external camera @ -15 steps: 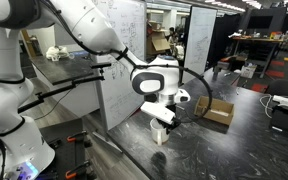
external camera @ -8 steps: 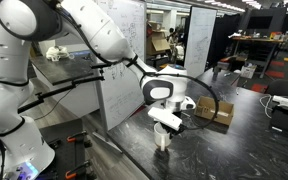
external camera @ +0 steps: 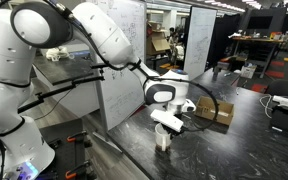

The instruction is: Move the mug cup to the right

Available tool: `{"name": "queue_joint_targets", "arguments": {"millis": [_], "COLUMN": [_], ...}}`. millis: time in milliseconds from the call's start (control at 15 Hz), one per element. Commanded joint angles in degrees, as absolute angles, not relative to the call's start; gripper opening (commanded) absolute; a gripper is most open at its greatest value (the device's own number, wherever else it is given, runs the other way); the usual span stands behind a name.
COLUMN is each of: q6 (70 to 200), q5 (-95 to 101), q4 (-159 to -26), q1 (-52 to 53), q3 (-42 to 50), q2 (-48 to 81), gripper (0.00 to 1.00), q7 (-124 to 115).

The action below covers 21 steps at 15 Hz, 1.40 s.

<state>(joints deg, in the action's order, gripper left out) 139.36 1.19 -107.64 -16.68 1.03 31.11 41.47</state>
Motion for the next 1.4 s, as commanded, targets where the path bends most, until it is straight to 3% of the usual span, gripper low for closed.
{"name": "queue_joint_targets", "arguments": {"millis": [0,600,667,1333], "q6": [138.57,138.24,138.09,124.64], "q5": [1.82,2.64,2.47,3.30], "q4": [-107.01,-109.56,-110.45,-122.50], "q1": [-16.94,-16.72,-16.79,-9.77], "q3": [0.51,0.99,0.96,1.30], "q2": [31.08,27.13,25.80,5.62], "gripper": [0.31,0.95,0.99,1.00], "q7": [40.48,40.14,40.34,33.24]}}
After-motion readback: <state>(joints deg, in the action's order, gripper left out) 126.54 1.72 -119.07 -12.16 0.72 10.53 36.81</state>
